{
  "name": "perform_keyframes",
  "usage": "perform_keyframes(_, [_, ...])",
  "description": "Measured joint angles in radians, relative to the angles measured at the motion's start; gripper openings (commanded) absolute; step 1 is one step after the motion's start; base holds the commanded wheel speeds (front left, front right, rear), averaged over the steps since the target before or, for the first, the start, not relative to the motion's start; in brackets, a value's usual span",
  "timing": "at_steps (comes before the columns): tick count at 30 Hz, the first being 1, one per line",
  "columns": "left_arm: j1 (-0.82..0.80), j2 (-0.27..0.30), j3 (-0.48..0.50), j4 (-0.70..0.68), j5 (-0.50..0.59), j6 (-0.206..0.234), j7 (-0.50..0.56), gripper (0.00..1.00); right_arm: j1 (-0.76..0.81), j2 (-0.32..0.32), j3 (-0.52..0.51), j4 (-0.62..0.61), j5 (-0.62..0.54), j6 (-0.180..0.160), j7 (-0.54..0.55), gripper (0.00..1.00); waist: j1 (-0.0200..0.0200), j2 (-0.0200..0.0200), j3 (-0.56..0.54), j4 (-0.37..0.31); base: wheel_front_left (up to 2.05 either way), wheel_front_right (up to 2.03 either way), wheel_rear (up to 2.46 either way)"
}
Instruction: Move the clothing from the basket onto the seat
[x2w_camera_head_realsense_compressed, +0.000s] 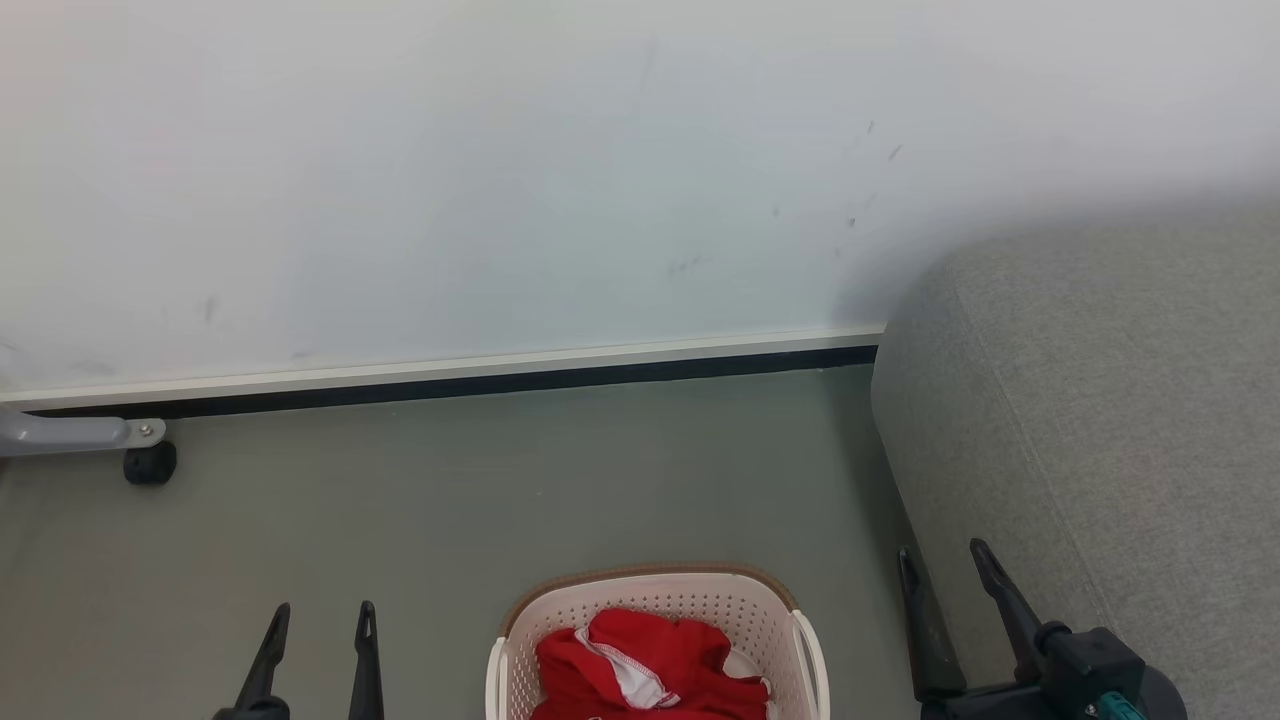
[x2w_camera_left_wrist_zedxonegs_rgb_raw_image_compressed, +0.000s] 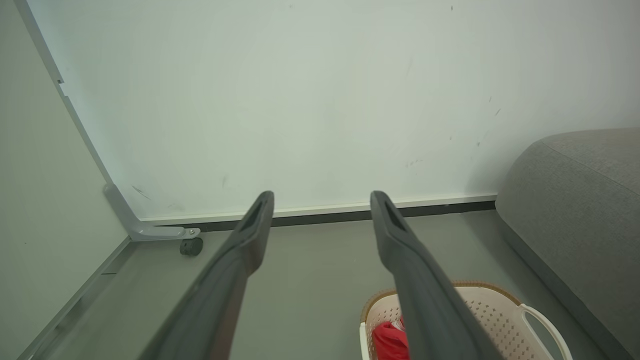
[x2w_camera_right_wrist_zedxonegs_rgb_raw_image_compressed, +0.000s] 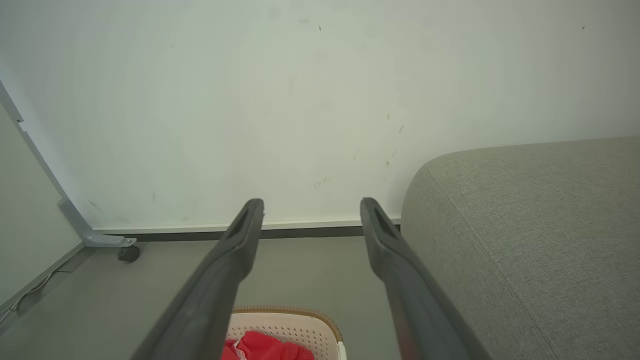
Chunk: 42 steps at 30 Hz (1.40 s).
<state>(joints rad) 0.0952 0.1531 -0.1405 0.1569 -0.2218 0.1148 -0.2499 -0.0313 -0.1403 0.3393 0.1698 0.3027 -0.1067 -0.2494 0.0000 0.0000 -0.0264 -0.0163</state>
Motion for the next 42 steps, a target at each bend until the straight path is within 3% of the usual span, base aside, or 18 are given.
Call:
perform_keyframes(29, [0.011,-0.004,0.007,-0.002,0.002,-0.010,0.000,1.00,0.000,0.002,-0.010,-0.013,-0.002,0.001,0.000,1.00,0.0000,0.0000,0.031,-0.006,0.00,0.00,0.00])
perform_keyframes(42, [-0.074,-0.002,-0.046,-0.005,0.044,-0.046,0.000,1.00,-0.072,0.003,-0.062,-0.089,-0.030,0.000,-0.005,1.00,0.0001,0.0000,0.174,-0.030,0.00,0.00,0.00])
